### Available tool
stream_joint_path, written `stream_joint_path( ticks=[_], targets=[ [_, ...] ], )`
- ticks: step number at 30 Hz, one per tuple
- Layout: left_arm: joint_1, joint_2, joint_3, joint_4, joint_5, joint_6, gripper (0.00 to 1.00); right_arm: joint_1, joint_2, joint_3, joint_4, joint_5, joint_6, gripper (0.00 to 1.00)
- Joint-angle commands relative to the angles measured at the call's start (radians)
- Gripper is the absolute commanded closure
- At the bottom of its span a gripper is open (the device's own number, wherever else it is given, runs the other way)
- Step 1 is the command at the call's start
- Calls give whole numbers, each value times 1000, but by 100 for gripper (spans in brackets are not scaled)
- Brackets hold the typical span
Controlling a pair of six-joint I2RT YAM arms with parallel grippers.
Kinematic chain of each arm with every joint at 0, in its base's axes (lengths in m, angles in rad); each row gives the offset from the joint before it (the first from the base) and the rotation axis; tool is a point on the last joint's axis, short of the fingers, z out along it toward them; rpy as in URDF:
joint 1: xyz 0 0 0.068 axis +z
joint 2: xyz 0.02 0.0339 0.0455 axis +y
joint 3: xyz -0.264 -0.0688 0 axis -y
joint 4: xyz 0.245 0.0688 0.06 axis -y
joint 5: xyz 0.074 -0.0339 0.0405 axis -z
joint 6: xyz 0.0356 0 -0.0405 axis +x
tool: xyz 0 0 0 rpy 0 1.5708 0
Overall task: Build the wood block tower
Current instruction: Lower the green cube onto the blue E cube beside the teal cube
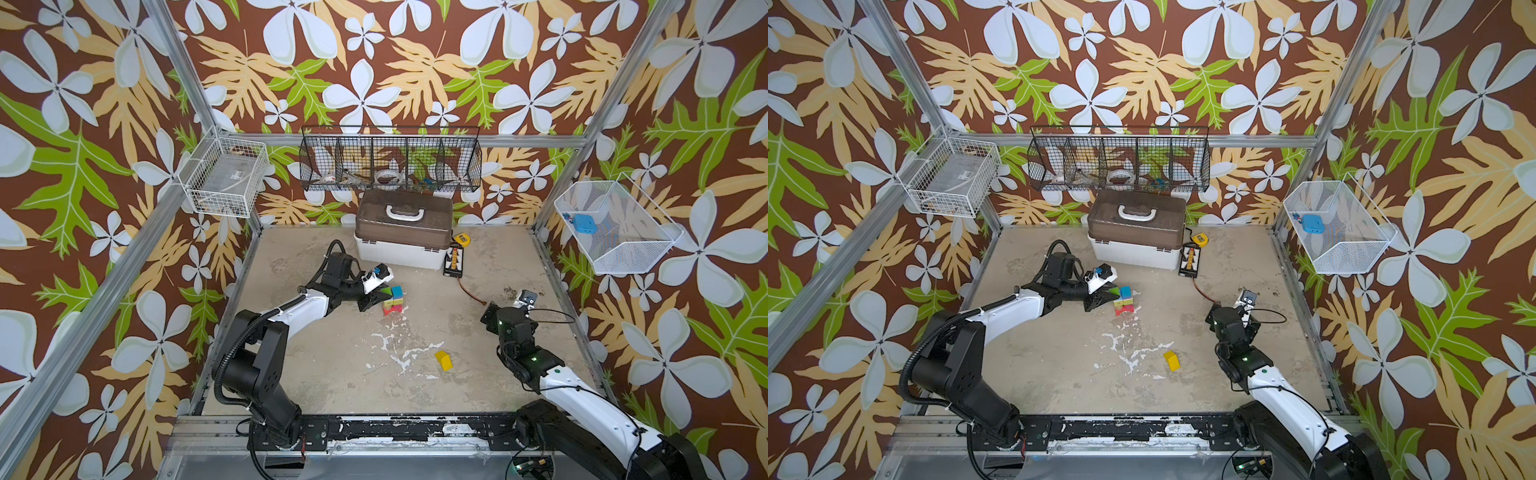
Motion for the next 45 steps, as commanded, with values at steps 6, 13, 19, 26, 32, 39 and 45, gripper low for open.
stream_joint_path(
  ticks=[6, 13, 19, 26, 32, 39, 45],
  targets=[
    [2, 24, 16, 0, -9, -13, 100, 1, 4, 5, 17, 7, -6, 8],
    [3, 35, 24, -4, -9, -16, 100, 1, 3, 5, 18, 8, -7, 8],
    [3, 35, 26, -7, -9, -16, 99, 1, 5, 6, 17, 7, -7, 8],
    [2, 41, 29, -11, 1, -19, 90, 1, 7, 6, 18, 6, -6, 8],
    [3, 46, 35, -12, 8, -24, 88, 0, 8, 7, 17, 6, -6, 8],
    [1, 62, 48, -24, 10, -27, 84, 1, 8, 8, 18, 4, -7, 8],
    [2, 65, 51, -26, 13, -28, 80, 1, 9, 7, 18, 4, -8, 8]
  ],
)
